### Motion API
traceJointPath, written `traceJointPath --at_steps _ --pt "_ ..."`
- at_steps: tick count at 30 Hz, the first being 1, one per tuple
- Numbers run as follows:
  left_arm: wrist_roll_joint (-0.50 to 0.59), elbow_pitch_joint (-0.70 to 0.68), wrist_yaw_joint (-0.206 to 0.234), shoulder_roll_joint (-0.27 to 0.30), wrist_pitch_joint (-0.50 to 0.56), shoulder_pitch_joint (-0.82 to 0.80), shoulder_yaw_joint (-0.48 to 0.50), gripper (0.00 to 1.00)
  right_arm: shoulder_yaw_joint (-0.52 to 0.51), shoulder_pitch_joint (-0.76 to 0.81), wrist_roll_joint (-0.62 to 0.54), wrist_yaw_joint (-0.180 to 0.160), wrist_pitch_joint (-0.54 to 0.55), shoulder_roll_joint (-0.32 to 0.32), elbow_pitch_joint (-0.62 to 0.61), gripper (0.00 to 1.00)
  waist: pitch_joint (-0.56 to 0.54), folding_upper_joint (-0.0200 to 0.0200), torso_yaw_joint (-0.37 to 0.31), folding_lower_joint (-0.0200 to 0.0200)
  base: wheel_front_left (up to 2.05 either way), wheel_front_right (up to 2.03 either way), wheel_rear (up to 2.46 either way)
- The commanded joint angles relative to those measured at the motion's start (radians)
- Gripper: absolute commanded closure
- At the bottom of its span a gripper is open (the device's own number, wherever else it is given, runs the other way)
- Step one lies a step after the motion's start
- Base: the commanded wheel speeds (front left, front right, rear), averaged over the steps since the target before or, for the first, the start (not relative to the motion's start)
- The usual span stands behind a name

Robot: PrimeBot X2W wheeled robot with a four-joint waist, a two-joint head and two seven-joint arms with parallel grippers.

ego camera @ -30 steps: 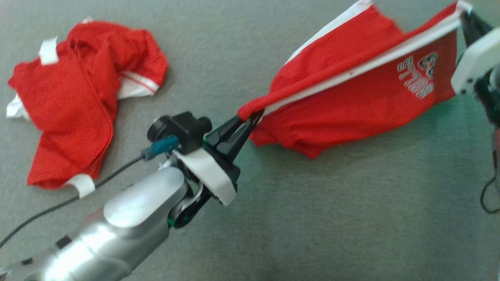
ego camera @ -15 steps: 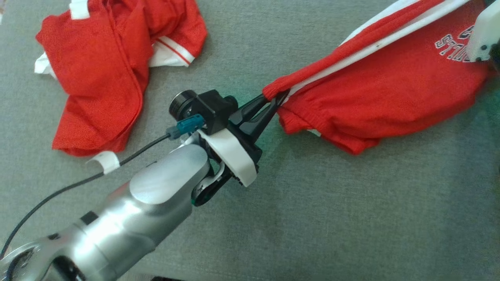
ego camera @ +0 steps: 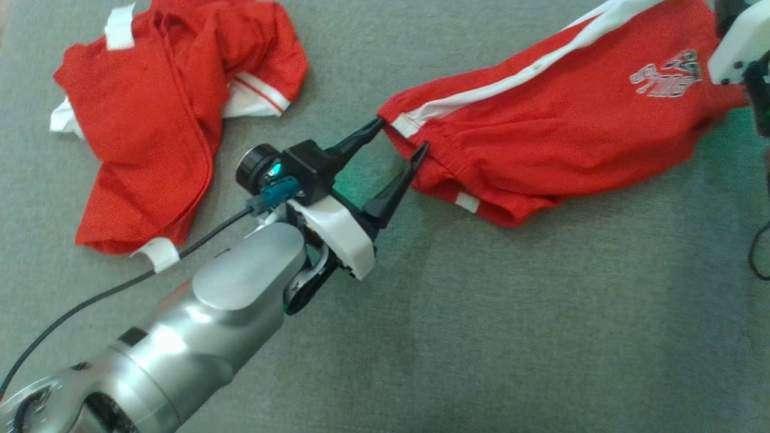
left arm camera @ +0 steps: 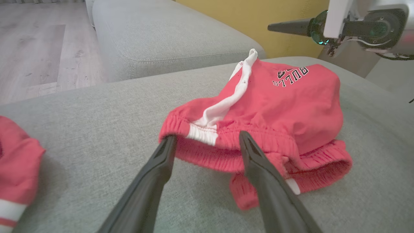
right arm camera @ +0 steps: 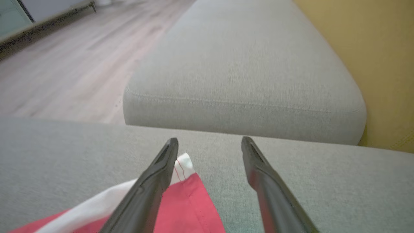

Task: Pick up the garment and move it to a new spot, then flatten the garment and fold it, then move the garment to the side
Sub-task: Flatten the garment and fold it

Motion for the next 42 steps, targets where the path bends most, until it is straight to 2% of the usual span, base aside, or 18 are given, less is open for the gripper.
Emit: traceJointPath --at_steps 1,8,13,18,23,33,42 --pt "-0.002 -0.008 0.01 0.038 -0.014 -0.007 0.053 0.0 0.017 -0.011 0.03 -0.001 -0.042 0.024 -0.032 0.0 -0.048 0.0 -0.04 0.0001 0.0 0.0 0.0" --pt "-0.021 -0.025 0.057 0.069 -0.028 0.039 0.151 0.0 0.052 0.033 0.108 -0.001 -0.163 0.033 -0.076 0.0 -0.135 0.0 -0.102 0.0001 0.0 0.0 0.0" --pt "0.03 -0.165 0.117 0.077 -0.03 0.128 0.381 0.0 0.101 0.117 0.134 -0.001 -0.254 0.018 -0.143 0.0 -0.199 0.0 -0.14 0.0001 0.0 0.0 0.0" --pt "0.158 -0.293 0.148 0.052 -0.03 0.268 0.589 0.0 0.08 0.247 0.145 -0.001 -0.312 0.014 -0.239 0.0 -0.255 0.0 -0.165 0.0001 0.0 0.0 0.0" --pt "0.256 -0.342 0.124 0.007 -0.03 0.4 0.7 0.0 0.022 0.424 0.11 -0.001 -0.331 0.045 -0.364 0.0 -0.299 0.0 -0.189 0.0001 0.0 0.0 0.0" --pt "0.39 -0.384 0.05 -0.077 -0.03 0.646 0.854 0.0 -0.117 0.738 0.014 -0.001 -0.332 0.213 -0.585 0.0 -0.357 0.0 -0.233 0.0001 0.0 0.0 0.0" --pt "0.477 -0.4 -0.016 -0.139 -0.03 0.723 0.924 0.0 -0.165 0.812 -0.019 -0.001 -0.273 0.264 -0.665 0.0 -0.339 0.0 -0.213 0.0001 0.0 0.0 0.0"
